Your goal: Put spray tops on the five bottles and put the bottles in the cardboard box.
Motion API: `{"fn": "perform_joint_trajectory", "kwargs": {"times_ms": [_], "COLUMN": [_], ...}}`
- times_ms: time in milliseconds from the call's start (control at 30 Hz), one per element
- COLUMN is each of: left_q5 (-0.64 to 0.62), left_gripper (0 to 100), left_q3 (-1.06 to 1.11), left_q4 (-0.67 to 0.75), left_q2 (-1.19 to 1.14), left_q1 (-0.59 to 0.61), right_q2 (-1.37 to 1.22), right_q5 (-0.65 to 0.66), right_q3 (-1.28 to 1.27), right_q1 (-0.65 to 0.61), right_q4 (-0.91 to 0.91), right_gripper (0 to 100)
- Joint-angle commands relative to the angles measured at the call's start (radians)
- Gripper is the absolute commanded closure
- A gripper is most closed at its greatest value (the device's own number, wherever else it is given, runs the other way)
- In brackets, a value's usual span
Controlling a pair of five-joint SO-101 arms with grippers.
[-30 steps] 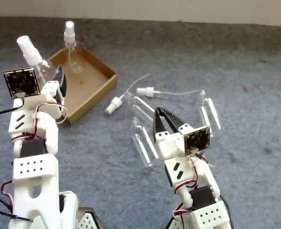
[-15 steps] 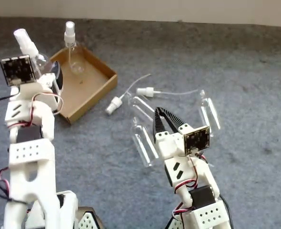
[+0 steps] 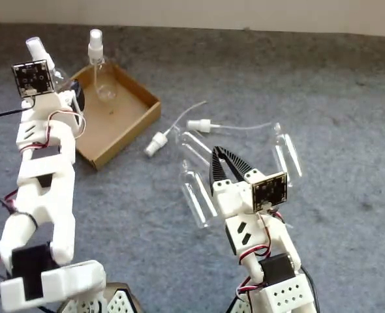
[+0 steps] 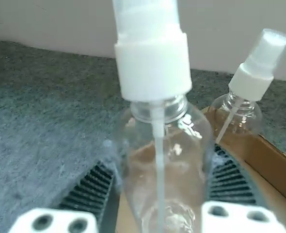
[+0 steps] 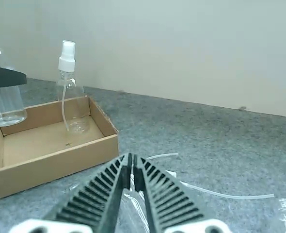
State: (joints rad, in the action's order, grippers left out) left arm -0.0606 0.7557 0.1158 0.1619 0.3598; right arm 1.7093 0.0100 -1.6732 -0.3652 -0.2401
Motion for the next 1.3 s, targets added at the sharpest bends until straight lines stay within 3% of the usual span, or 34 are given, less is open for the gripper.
{"fn": "perform_joint_trajectory", "kwargs": {"times_ms": [0, 367, 633, 1267], "left_q5": [0.005, 0.005, 0.006, 0.031], "left_gripper": [92, 92, 92, 92], "left_q3": [-0.153, -0.384, -0.404, -0.414], "left_q4": [0.089, 0.097, 0.307, 0.361], "left_q2": [-0.108, -0.4, -0.545, -0.598], "left_q1": [0.005, 0.041, 0.059, 0.054], "right_q2": [0.002, 0.002, 0.002, 0.002], "right_q5": [-0.008, -0.005, -0.005, -0.003], "right_q3": [-0.142, -0.142, -0.142, -0.142], "right_q1": [0.012, 0.012, 0.012, 0.012], "right_q4": [-0.007, -0.007, -0.007, -0.007], "right_gripper": [99.4, 99.4, 99.4, 99.4]}}
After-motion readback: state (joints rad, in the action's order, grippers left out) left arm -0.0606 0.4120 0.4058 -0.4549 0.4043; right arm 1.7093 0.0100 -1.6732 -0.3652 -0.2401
